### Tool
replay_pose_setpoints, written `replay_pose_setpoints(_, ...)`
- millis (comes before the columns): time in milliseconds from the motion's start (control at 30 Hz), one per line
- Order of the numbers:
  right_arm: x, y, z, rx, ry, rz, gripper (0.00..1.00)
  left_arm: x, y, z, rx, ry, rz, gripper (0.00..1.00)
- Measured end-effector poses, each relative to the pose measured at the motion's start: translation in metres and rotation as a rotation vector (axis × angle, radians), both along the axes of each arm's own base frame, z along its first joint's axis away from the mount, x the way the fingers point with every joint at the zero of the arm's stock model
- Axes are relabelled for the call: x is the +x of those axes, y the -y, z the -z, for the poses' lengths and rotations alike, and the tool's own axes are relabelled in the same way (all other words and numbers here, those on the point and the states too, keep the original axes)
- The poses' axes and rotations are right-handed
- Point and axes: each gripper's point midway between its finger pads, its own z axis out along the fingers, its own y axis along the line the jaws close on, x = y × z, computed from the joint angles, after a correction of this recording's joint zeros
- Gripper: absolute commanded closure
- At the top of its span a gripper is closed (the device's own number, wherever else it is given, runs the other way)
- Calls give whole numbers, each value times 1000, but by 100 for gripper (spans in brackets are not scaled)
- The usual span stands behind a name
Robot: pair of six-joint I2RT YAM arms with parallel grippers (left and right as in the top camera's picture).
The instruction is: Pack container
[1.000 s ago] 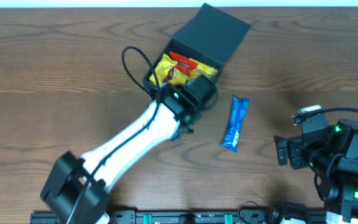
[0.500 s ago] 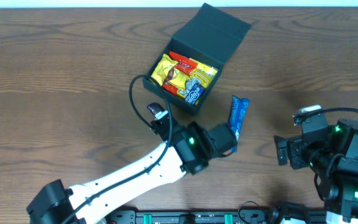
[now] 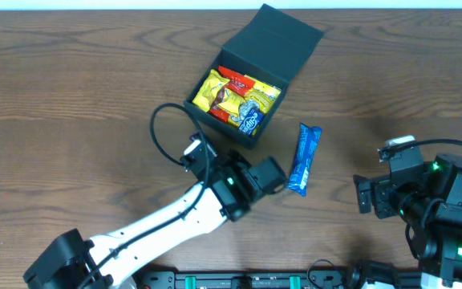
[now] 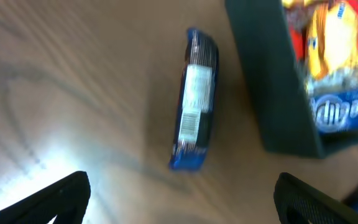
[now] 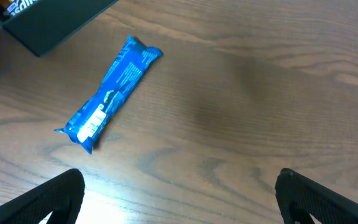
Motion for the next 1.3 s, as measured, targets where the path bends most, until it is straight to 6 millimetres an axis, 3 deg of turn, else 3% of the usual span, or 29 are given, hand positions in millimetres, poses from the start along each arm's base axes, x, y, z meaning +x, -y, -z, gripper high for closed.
replay_pose_setpoints(267,0,0,0,0,0,0,1,24,-25,15,-34,-100,-69,2)
replay_pose_setpoints(567,0,0,0,0,0,0,1,38,-19,33,-110,-208,20,0)
replay_pose_setpoints(733,0,0,0,0,0,0,1,47,-20,51,-89,-246,65,3)
replay_pose_setpoints(800,0,0,0,0,0,0,1,48,-20,60,-80,-270,77,0)
replay_pose_setpoints(867,0,0,0,0,0,0,1,48,-17,65,-84,-282,95,8)
replay_pose_setpoints(1000,0,0,0,0,0,0,1,52,-10,66,-110,-276,111,7)
replay_pose_setpoints(1100,0,0,0,0,0,0,1,50,-10,80,-96,-307,108,7)
replay_pose_setpoints(1300,0,0,0,0,0,0,1,53,-7,100,-85,-329,114,18)
